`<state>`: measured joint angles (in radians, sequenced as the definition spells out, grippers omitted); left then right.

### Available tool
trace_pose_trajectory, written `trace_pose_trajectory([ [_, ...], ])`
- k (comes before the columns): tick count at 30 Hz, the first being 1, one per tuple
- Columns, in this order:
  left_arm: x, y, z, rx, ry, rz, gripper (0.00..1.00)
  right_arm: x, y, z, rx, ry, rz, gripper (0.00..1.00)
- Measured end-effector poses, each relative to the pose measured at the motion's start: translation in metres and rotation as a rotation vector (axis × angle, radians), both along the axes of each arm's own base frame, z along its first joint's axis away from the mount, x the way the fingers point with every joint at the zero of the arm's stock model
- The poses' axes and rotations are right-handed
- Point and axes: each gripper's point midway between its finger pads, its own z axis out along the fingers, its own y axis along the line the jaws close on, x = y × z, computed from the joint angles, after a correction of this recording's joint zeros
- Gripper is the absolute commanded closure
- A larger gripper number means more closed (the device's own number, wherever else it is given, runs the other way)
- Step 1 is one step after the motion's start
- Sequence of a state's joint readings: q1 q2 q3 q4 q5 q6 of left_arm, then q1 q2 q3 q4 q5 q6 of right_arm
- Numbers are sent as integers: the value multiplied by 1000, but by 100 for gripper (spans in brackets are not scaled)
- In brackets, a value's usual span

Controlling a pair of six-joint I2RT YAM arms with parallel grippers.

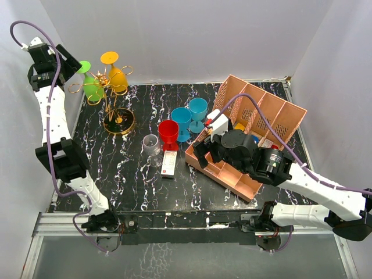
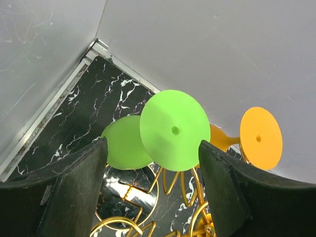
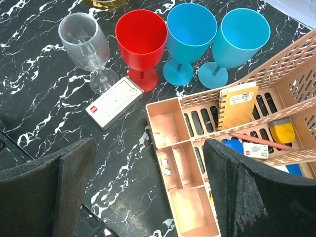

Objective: Take the wine glass off the wine glass rack

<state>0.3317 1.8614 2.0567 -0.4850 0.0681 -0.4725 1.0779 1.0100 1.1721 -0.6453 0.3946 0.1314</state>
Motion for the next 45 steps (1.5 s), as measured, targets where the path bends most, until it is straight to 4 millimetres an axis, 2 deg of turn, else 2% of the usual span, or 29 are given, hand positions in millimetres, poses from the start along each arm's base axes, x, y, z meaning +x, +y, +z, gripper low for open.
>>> trace_pose_trajectory([
  [16,22,3,-23,-44,16,-65,40,2,-1,-1,-9,-5,-11,1],
  [32,28,-6,-15,-86,-28,-97,52,5,2,1,-2,-14,-16,1],
  [45,29,-4,-20,-78,-7,-98,55,5,2,2,-1,-15,-16,1],
])
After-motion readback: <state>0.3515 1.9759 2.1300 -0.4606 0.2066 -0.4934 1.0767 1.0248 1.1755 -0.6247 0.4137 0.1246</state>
